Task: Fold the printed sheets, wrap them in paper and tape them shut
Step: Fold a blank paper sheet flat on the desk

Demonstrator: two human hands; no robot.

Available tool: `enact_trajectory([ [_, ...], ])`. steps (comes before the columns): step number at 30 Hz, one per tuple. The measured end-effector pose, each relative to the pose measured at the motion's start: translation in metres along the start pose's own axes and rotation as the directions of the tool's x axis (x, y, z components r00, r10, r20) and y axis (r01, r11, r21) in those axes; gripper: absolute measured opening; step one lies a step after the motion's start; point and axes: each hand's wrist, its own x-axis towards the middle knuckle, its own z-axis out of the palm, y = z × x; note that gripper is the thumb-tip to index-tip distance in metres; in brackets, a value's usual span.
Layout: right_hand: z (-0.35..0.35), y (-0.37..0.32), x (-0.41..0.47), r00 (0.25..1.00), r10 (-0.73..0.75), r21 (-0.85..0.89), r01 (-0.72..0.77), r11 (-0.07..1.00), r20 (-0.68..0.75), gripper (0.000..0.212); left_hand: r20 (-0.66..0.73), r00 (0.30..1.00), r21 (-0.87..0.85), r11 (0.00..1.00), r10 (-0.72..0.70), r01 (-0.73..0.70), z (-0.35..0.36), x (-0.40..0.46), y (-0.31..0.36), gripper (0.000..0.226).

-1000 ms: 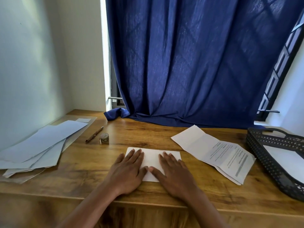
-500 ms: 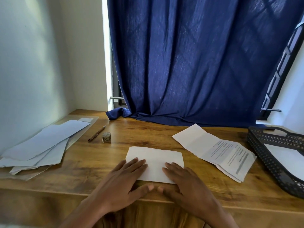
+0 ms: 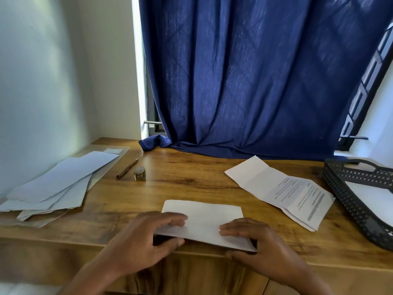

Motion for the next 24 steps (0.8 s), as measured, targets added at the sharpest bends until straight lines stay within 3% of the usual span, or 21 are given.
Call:
enact_trajectory([
  [4,-0.012,-0.008,0.01,0.979,0.141,0.256,-0.1,0.961,-0.145,0.024,-0.134,0.99,-0.234,0.972,-0.05,0.018,-0.008,0.017,-0.003,0.05],
  [7,-0.012,-0.008,0.025,0.933,0.248,0.368,-0.141,0.919,-0.26,0.031,-0.212,0.965,-0.29,0.953,-0.157,0.091,-0.007,0.033,-0.011,0.061],
  [11,-0.001,0.0,0.043,0.88,0.322,0.184,-0.272,0.944,-0.348,0.075,-0.232,0.946,-0.147,0.97,-0.225,0.195,0.006,0.045,-0.019,0.081],
  [14,0.003,0.006,0.046,0.898,0.314,-0.019,-0.335,0.942,-0.307,0.09,-0.15,0.952,0.033,0.961,-0.267,0.274,0.011,0.046,-0.019,0.089],
  [21,0.006,0.005,0.043,0.919,0.285,-0.152,-0.334,0.93,-0.271,0.075,-0.143,0.965,0.113,0.965,-0.22,0.236,0.01,0.043,-0.014,0.079],
  [24,0.012,-0.013,0.043,0.934,0.203,-0.317,-0.296,0.901,-0.293,0.062,-0.121,0.986,0.296,0.944,-0.116,0.147,0.02,0.044,-0.009,0.078],
])
